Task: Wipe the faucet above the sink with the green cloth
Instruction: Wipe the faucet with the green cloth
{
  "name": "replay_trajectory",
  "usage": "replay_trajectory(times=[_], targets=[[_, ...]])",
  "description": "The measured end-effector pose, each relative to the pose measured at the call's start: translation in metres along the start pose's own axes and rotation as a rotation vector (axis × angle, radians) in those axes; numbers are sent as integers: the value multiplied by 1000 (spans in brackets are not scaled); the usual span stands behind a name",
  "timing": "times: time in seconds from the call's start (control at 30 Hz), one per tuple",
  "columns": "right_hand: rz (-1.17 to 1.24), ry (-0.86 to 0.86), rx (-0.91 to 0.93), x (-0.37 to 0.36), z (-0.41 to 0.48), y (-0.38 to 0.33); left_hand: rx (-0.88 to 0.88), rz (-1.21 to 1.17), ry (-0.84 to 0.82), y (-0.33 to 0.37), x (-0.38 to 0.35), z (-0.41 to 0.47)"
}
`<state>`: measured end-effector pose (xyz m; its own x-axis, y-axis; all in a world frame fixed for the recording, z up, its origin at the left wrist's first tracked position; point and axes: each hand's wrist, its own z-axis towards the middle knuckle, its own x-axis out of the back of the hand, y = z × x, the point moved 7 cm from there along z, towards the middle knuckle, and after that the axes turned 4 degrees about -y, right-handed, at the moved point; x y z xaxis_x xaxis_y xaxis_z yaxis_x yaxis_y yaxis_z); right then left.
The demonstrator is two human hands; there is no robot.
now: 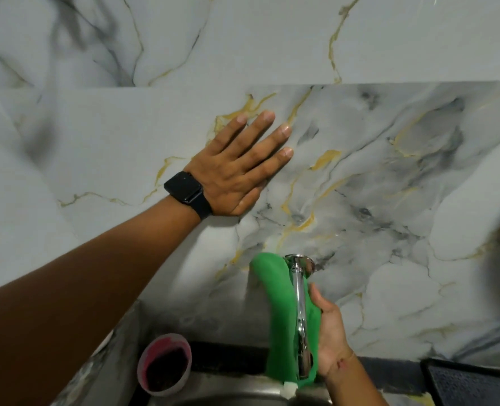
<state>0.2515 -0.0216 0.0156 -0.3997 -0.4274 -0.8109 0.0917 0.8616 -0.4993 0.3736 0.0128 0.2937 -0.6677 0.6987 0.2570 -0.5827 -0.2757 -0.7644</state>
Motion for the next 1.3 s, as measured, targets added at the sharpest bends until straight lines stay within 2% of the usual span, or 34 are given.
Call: replay_trajectory(times=[0.1,0.2,0.27,0.33,0.4,0.47,0.5,0.57,0.63,0.7,0.8,0.9,0.97,1.03,1.1,1.17,1.3], targets=[[-8,55,65,3,-18,10,-6,-7,0,3,0,-5],[-276,370,70,30,-39,21,-11,-34,-6,16,-1,-18],[-414,389,163,9,-45,17,-15,-36,-11,11,-3,-17],[-744,390,369,-21,-47,5,-13,-22,-9,4,-6,-15],[-1193,482,596,-50,-50,-8,-6,-10,-11,3,-8,-16],[-1770,519,604,-71,-52,-4,2,-18,-9,5,-7,-18],[-1995,474,607,-74,-56,6,2,-19,-8,7,-7,-18],[-2209,335,683,-72,-70,26,-2,-23,-9,10,-8,-17],[-2261,254,676,-70,-72,24,4,-34,-10,12,-7,-17],[-2212,185,735,-90,-61,-2,-6,-36,-10,10,-7,-17],[-2184,84,620,-115,-31,-26,-6,-8,-41,-8,-10,-14],[-2128,148,556,-82,-49,8,-2,-11,-31,0,-10,-25],[-2110,222,628,-62,-77,28,-11,-34,-19,19,-9,-30],[-2165,220,655,-60,-76,18,-1,-54,-15,24,-8,-25],[-2144,160,686,-91,-51,-17,13,-16,-32,12,-8,-18],[-2203,119,660,-113,-25,-34,18,0,-45,-1,-10,-21],[-2335,-24,460,-91,-22,11,16,-11,-87,3,-28,-45]])
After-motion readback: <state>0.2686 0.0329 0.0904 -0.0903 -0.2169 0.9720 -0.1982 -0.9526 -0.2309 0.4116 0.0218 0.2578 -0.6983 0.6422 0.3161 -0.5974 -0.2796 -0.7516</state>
